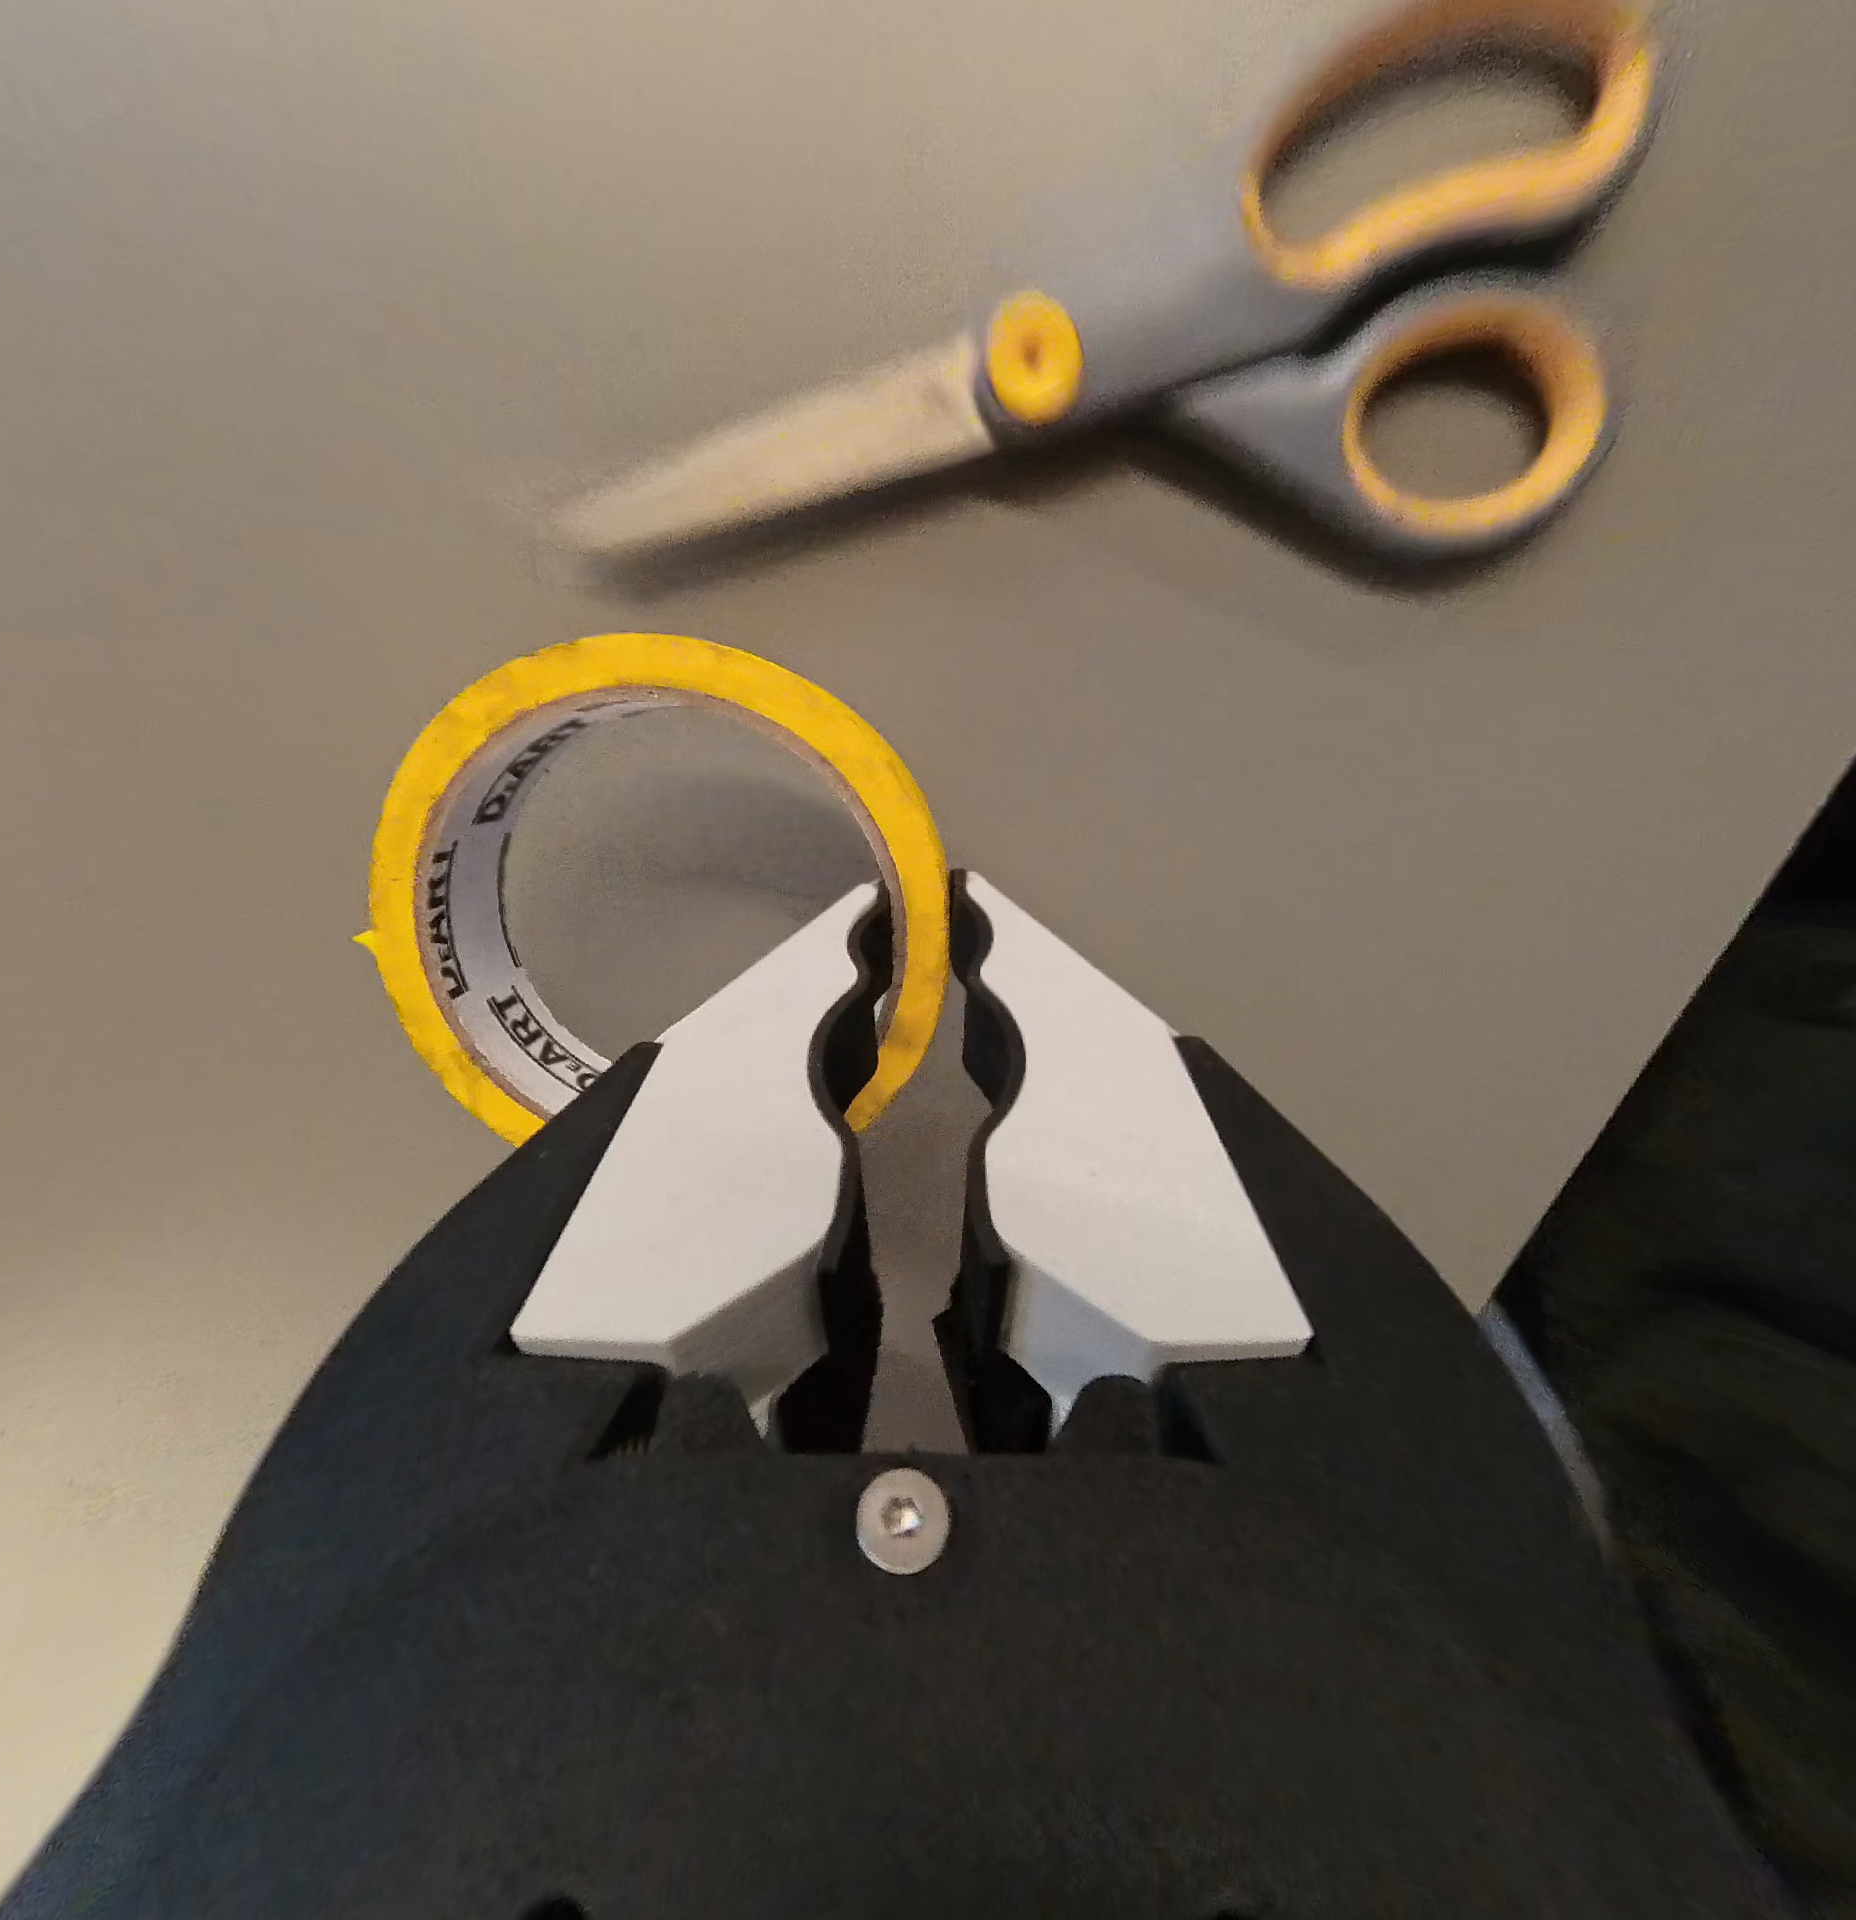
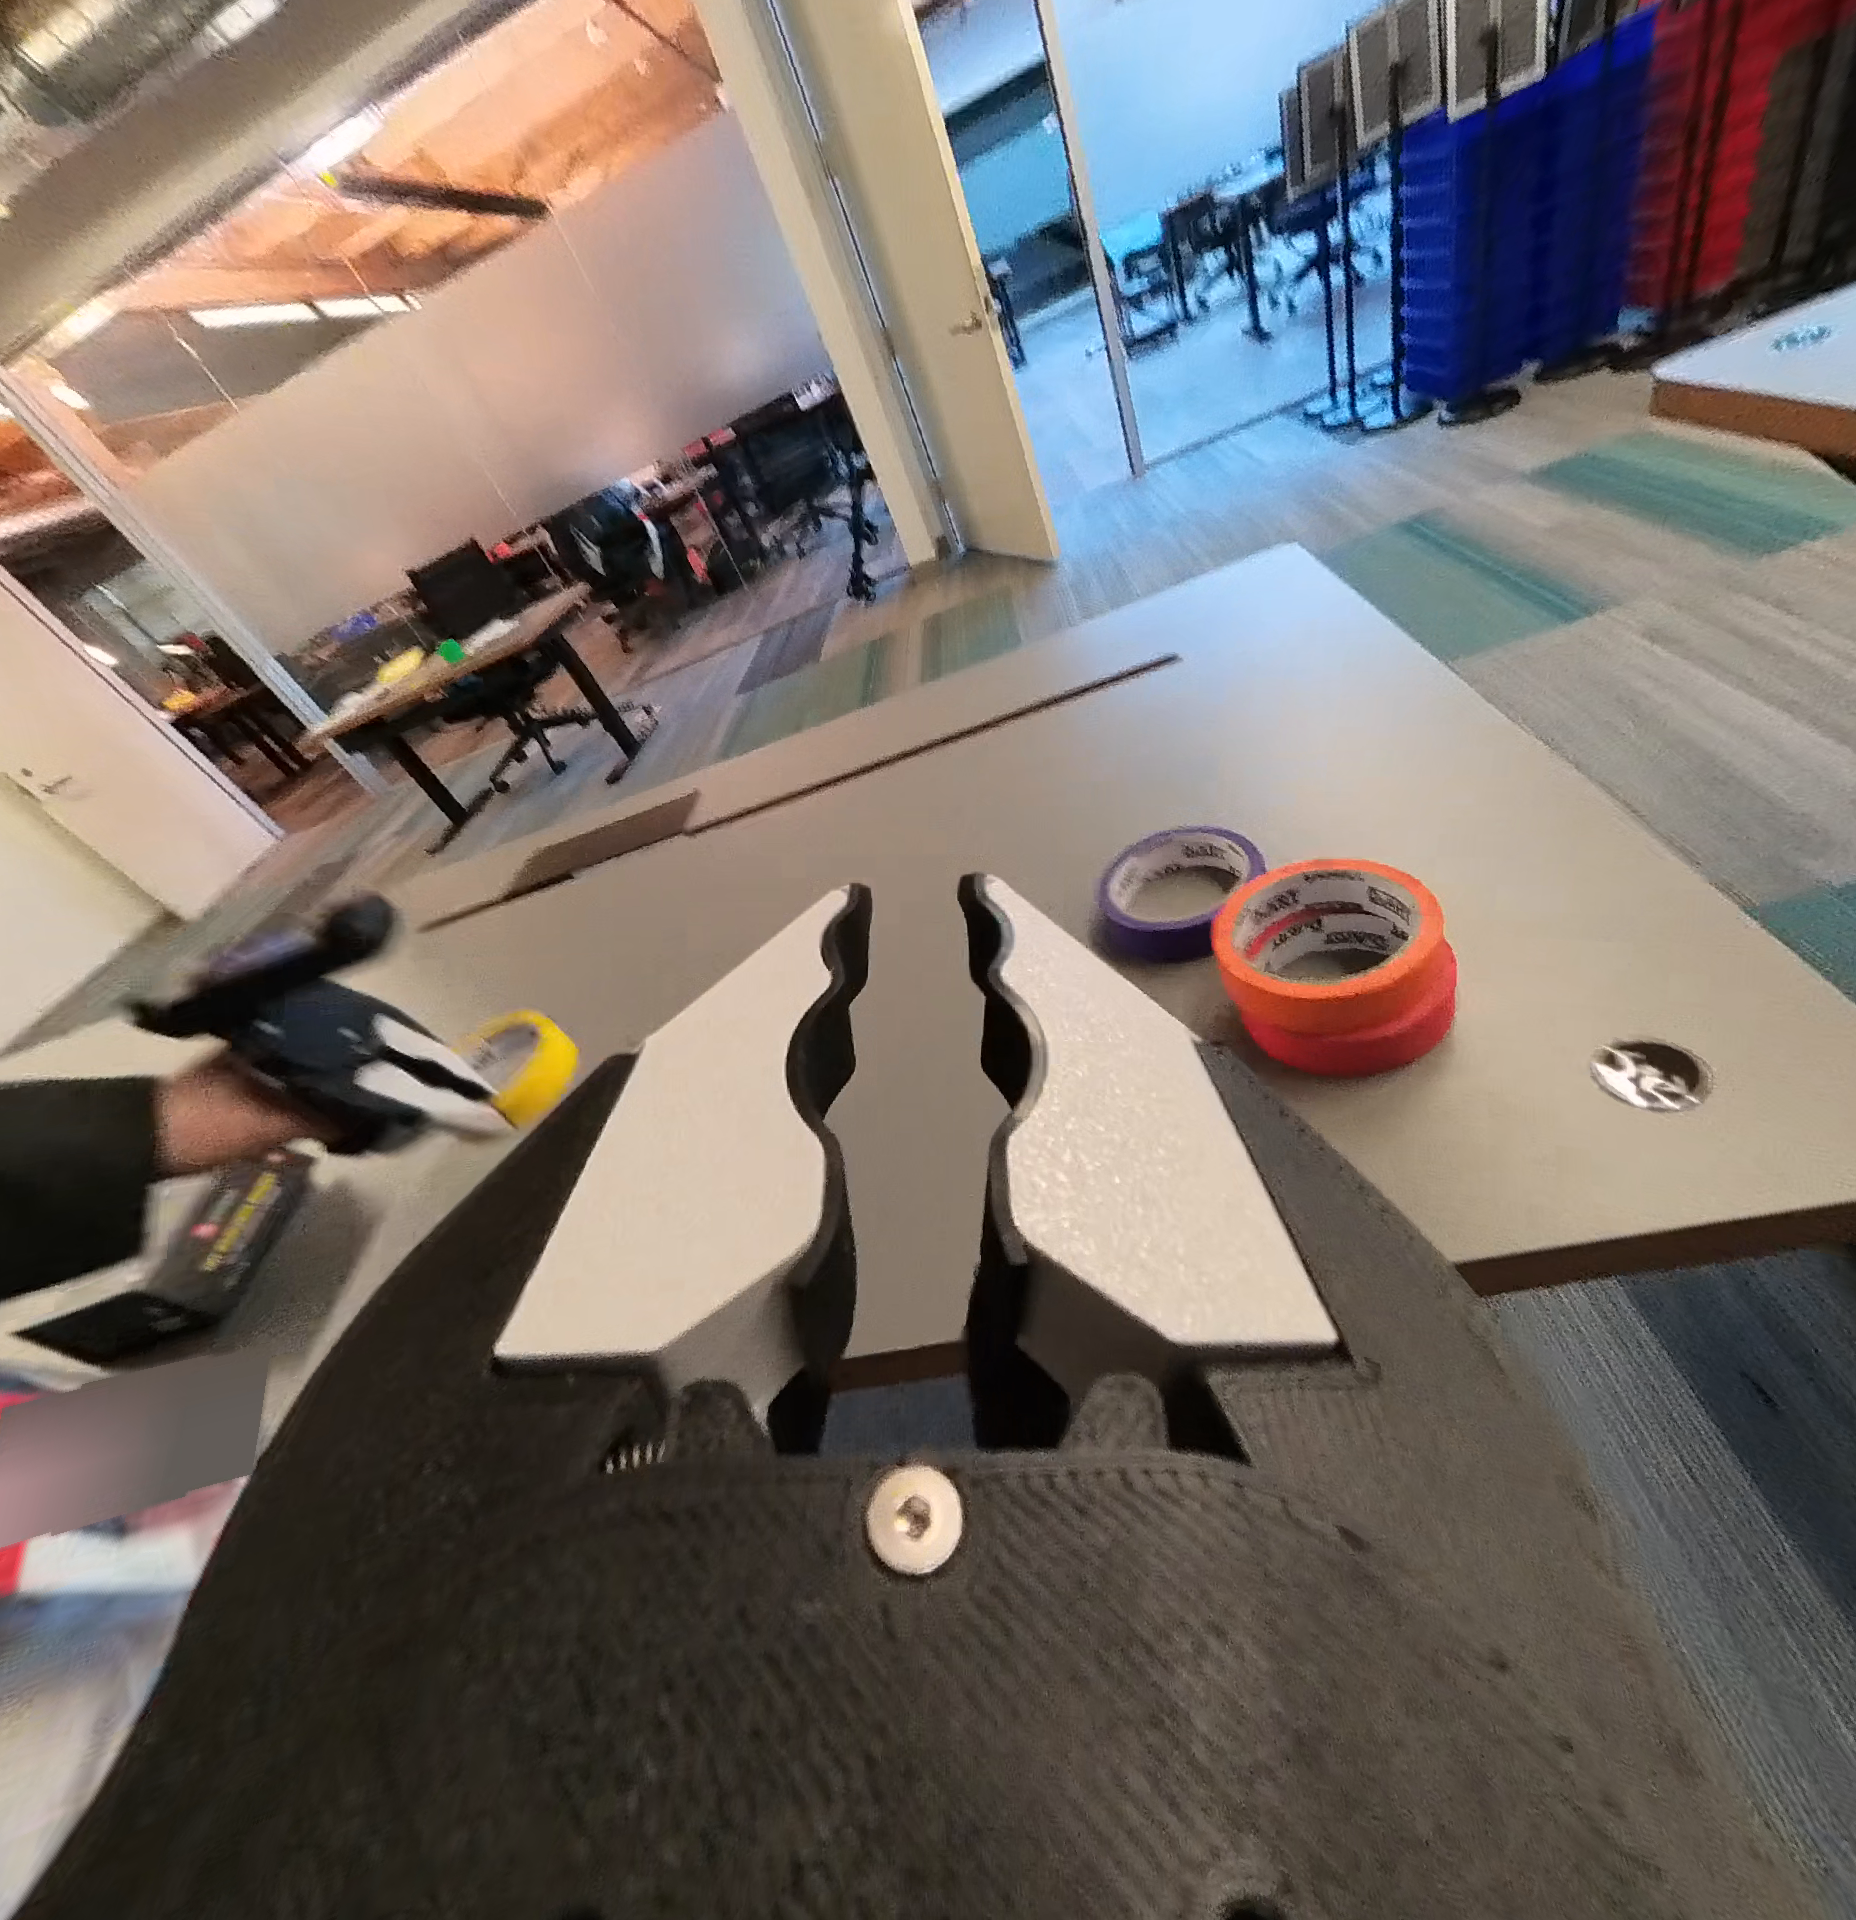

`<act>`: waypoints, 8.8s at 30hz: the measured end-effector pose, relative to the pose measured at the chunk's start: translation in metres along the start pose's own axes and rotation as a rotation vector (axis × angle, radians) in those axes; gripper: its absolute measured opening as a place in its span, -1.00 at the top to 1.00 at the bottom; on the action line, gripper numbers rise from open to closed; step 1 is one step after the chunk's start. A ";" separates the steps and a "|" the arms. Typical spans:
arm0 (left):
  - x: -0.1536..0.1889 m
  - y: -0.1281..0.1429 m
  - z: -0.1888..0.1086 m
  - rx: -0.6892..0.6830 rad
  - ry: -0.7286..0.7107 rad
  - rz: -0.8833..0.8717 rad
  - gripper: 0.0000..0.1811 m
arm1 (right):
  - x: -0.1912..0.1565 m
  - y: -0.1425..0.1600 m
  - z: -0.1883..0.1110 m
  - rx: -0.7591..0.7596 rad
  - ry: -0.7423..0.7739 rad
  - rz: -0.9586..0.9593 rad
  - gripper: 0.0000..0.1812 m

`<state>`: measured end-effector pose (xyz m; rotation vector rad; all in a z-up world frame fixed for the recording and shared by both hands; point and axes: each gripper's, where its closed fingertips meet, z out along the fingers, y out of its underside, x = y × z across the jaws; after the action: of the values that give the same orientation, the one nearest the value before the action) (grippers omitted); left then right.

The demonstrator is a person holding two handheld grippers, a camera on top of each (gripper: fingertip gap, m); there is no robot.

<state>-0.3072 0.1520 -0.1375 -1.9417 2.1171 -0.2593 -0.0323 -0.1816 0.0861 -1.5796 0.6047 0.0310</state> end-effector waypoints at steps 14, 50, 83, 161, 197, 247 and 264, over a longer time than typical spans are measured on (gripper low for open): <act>0.006 -0.287 0.090 0.110 0.102 0.436 0.92 | 0.085 0.056 0.141 -0.455 -0.094 -0.233 0.92; 0.043 -0.258 -0.196 0.951 0.037 -0.641 0.69 | -0.121 -0.078 0.182 -0.833 -1.427 0.515 0.90; 0.089 0.096 -0.474 1.229 -0.169 -0.340 0.60 | -0.573 0.042 0.022 -1.093 -1.588 0.222 0.90; 0.101 -0.020 -0.493 1.004 -0.664 -0.154 0.81 | -0.528 -0.029 0.037 -0.258 -1.258 -0.759 0.91; 0.116 -0.017 -0.479 0.991 -0.354 -0.306 0.69 | -0.513 -0.023 0.020 -0.470 -1.398 -0.541 0.90; 0.105 -0.018 -0.484 1.097 -0.220 -0.432 0.57 | -0.516 -0.023 0.024 -0.440 -1.371 -0.568 0.90; 0.102 -0.015 -0.478 1.065 -0.213 -0.466 0.63 | -0.517 -0.019 0.025 -0.373 -1.327 -0.720 0.90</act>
<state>-0.4467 0.0289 0.3147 -1.5968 0.9700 -0.9710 -0.4594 0.0255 0.2937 -1.6509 -1.0445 0.6186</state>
